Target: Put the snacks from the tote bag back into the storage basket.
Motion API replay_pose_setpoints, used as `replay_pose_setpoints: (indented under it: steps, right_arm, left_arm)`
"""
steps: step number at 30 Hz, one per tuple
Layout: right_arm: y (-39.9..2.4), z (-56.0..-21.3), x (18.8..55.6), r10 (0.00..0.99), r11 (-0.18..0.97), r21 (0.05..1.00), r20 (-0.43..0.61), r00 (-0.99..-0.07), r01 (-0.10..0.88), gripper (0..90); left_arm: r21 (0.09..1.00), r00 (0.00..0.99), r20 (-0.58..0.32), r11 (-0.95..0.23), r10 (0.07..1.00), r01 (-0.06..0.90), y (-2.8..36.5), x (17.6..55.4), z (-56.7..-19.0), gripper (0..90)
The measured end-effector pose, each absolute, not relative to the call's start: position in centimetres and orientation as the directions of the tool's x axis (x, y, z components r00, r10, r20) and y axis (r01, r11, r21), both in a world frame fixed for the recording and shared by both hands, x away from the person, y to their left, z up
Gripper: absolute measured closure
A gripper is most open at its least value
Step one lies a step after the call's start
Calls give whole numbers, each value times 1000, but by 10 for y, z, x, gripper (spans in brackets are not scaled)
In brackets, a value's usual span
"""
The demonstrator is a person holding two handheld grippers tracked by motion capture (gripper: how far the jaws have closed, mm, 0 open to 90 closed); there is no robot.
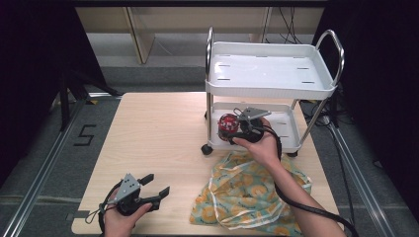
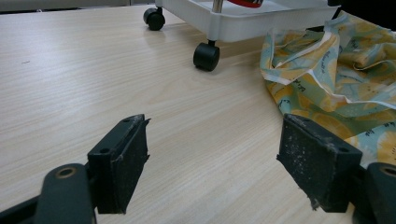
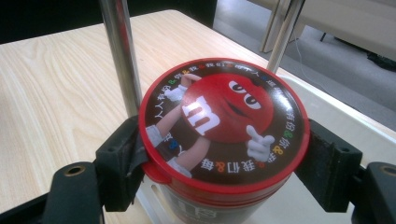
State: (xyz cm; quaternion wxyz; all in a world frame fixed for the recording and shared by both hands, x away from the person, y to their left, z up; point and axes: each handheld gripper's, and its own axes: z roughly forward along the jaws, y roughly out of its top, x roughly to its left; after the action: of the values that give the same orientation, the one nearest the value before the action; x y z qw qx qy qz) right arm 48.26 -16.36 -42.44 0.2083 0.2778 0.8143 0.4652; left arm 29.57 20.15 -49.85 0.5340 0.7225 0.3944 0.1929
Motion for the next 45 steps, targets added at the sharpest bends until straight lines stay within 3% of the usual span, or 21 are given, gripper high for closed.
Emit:
replay_pose_setpoints:
  steps: [45]
  right_arm:
    - [-152,-444,488,645,427,853,-56,-762,299,262]
  left_arm:
    - [920,608,-136,-128,782,371,202,295,-497,234]
